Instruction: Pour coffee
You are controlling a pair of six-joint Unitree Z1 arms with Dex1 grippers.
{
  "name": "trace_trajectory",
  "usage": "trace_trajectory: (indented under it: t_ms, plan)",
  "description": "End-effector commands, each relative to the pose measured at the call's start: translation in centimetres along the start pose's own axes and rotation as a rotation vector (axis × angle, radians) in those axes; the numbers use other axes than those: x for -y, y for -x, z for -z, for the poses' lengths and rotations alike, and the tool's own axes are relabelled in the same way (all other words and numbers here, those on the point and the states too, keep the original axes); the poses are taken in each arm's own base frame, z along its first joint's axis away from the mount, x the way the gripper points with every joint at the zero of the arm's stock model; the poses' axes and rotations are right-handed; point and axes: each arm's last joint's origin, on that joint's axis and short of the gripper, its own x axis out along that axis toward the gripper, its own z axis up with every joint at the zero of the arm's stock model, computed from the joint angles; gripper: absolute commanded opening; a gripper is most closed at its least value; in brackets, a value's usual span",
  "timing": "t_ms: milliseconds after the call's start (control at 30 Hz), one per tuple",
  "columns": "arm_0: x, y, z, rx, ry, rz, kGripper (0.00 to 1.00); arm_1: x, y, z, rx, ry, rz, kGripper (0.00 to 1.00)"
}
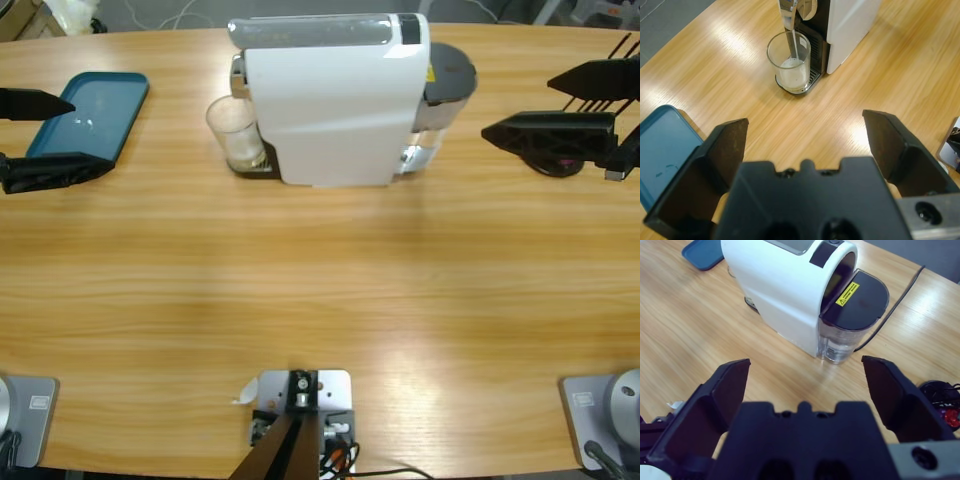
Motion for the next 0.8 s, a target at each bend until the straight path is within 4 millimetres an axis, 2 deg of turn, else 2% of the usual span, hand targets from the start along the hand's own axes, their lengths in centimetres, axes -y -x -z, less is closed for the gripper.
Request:
trace_trajectory:
  t_ms: [33, 333, 800]
  plan:
    - [-0.1, -1.0, 1.0, -0.042, 0.01, 0.026, 1.0, -0.1, -0.2, 1.1, -0.025, -0.004, -0.008, 1.0]
    - [-0.2, -1.5, 1.1, -0.058, 0.009, 0.031, 1.0, 0.0, -0.1, 1.4, -0.032, -0.007, -0.008, 1.0]
    - [-1.9, -5.8, 0.4, -0.104, -0.042, 0.051, 1.0, -0.1, -0.6, 2.1, -0.067, -0.009, -0.025, 1.0]
